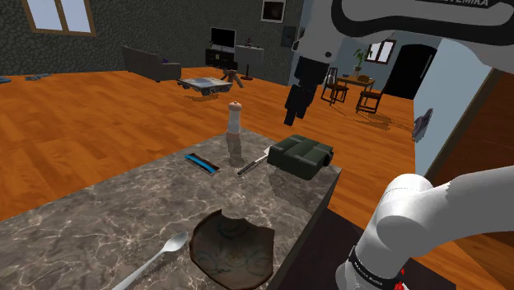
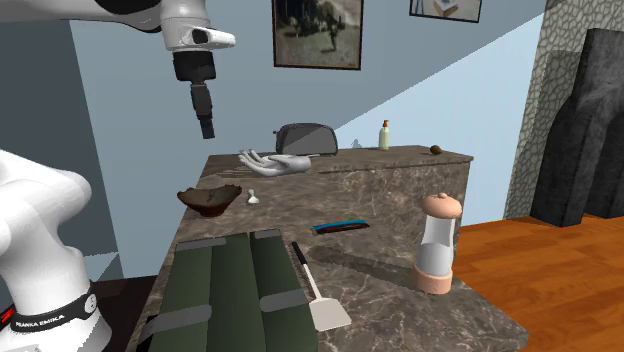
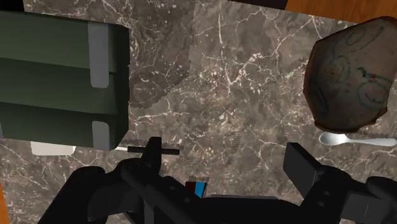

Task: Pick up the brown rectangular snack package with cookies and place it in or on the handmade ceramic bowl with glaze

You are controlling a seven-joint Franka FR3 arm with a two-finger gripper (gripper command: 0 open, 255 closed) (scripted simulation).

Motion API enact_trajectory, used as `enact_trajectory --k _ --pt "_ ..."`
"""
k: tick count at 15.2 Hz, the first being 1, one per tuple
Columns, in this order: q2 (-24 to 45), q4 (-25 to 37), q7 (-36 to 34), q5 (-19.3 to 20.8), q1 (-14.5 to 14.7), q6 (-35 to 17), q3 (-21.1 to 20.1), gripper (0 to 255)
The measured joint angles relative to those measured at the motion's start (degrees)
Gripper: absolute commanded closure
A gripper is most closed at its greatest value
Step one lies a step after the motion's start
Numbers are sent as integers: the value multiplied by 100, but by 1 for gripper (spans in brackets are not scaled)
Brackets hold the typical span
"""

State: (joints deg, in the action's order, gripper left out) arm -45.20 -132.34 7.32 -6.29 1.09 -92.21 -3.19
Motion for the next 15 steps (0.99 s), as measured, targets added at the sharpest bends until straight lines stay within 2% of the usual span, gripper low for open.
enact_trajectory --k 4,15 --pt "367 33 -25 0 -4 -300 -70 0" --pt "2601 619 -260 142 -43 -1791 -441 0"
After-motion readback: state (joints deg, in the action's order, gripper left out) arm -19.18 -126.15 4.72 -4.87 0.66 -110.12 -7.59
